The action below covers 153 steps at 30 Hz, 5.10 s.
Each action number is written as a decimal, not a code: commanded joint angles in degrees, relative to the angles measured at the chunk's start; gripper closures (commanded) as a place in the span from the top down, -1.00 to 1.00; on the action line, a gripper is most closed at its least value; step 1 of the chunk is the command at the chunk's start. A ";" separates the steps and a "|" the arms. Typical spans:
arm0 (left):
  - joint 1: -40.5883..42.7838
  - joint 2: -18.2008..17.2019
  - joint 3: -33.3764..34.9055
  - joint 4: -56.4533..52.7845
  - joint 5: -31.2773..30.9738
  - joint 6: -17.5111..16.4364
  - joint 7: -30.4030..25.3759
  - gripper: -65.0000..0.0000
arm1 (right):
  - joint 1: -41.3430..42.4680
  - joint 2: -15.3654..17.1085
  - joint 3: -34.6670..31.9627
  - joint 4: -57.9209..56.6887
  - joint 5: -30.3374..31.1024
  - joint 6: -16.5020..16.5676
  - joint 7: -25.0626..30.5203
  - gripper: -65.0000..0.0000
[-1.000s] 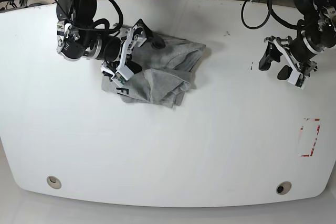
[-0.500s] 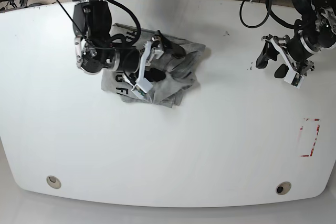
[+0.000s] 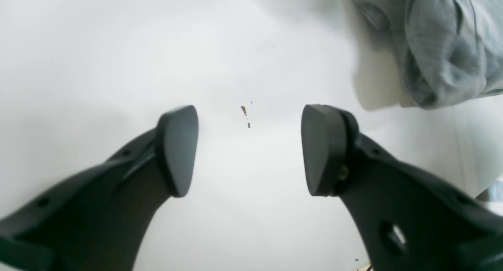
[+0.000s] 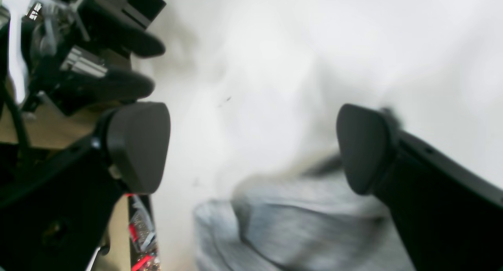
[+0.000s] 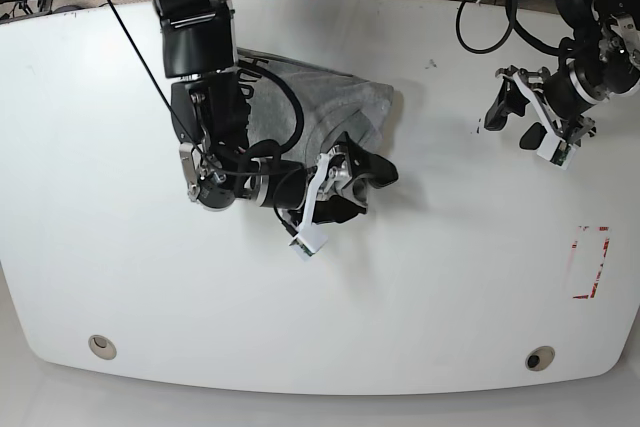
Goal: Fold the T-shirt properly
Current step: 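Grasp the folded bundle with both grippers and straighten it, then carry the folded shirt with the left gripper to the table corner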
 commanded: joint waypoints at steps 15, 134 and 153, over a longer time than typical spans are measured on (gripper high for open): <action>-7.19 -0.23 23.12 1.05 -1.31 -0.10 -1.59 0.18 | -4.92 15.10 8.90 7.61 6.20 0.20 1.15 0.75; -10.10 -9.90 3.96 -36.84 29.99 9.00 -26.29 0.25 | -22.42 8.94 30.00 29.77 -29.49 1.21 -5.01 -0.47; -12.29 -23.26 0.18 -28.22 29.99 -0.10 -21.98 0.24 | -24.53 9.03 29.91 29.77 -30.02 1.21 2.20 -0.47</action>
